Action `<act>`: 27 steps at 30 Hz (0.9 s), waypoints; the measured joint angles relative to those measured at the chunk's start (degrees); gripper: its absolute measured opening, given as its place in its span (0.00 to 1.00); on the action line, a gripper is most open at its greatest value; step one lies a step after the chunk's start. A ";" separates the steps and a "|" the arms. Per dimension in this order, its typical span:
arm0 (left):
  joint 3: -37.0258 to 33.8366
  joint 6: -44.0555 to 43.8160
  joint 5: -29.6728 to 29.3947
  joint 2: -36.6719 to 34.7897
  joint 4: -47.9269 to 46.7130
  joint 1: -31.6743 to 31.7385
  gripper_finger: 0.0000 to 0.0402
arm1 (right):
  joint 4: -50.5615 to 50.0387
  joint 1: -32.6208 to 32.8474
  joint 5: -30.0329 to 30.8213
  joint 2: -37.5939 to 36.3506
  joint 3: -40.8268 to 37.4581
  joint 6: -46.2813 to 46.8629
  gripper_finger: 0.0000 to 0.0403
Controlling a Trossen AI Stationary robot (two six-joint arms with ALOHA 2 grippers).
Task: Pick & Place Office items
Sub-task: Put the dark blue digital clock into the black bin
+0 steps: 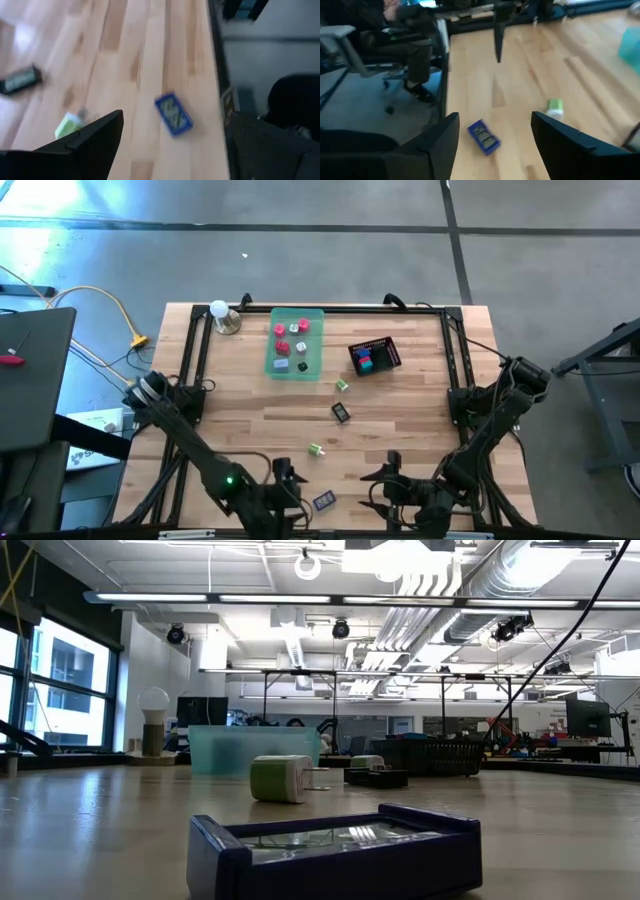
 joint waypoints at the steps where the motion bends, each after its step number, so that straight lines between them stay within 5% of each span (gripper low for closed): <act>1: -0.04 -0.80 0.07 0.88 -0.72 -0.41 0.89 | -0.04 0.00 -0.91 0.10 0.00 0.75 0.58; 16: -0.04 -10.26 -4.85 11.60 3.26 -0.58 0.89 | 0.57 0.38 -4.06 4.90 0.00 9.75 0.58; 27: -0.07 -11.36 -8.79 18.31 15.03 -1.62 0.89 | 5.81 0.74 -5.51 7.61 0.00 11.87 0.58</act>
